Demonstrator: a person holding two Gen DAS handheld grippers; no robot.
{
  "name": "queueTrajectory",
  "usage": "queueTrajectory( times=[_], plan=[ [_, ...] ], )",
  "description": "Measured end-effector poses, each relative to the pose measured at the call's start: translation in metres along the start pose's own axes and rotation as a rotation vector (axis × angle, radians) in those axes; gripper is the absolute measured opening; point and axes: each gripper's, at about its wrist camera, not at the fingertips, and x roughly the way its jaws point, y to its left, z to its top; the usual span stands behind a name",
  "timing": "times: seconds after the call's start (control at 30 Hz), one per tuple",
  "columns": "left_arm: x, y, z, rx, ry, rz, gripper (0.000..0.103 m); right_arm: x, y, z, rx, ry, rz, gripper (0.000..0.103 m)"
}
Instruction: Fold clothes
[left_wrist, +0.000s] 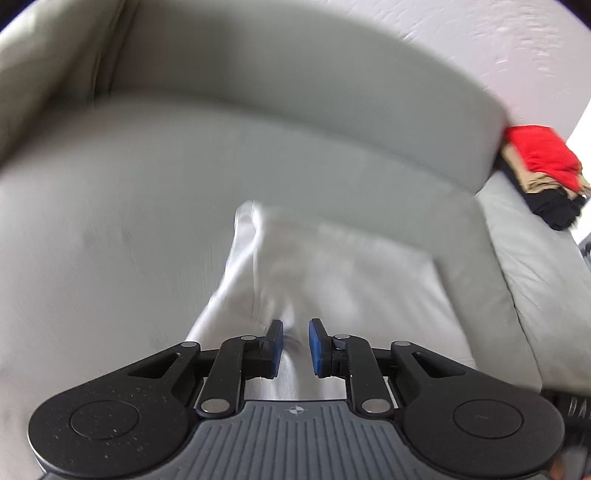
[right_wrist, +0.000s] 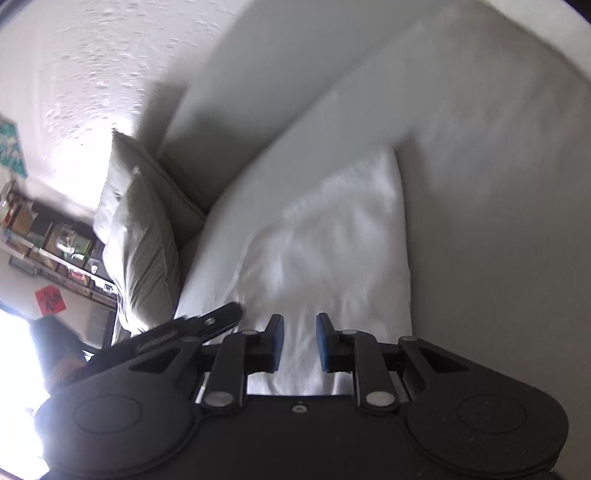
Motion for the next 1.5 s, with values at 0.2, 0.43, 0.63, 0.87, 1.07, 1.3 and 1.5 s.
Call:
queueTrajectory(
  times=[0.2,0.43,0.63,0.87,1.07,1.3,1.5],
  plan=[
    [-0.027,0.044,-0.011,-0.205,0.007,0.123,0.013,-0.028,-0.025,-0.009,0.046,-0.041,-0.025,0.016],
    [-0.086,0.054,-0.038,-0.24,-0.159,0.162,0.015,-0.079,-0.034,-0.011,0.015,-0.135,-0.11,0.027],
    [-0.079,-0.001,-0.046,-0.032,-0.129,-0.021,0.027,-0.073,0.002,-0.026,-0.055,-0.09,-0.019,0.027],
    [-0.048,-0.057,-0.083,0.263,0.046,-0.009,0.032,-0.048,0.021,-0.049,-0.153,0.091,-0.073,0.021],
    [-0.071,-0.032,-0.086,0.227,-0.02,-0.056,0.032,-0.07,0.014,-0.051,-0.131,0.119,-0.077,0.018],
    [-0.064,0.026,-0.026,-0.111,-0.128,-0.025,0.042,-0.095,-0.005,-0.026,-0.047,-0.022,-0.058,0.042],
    [-0.049,0.06,0.0,-0.191,-0.076,0.0,0.049,-0.086,-0.031,-0.014,0.059,-0.036,-0.069,0.05]
  ],
)
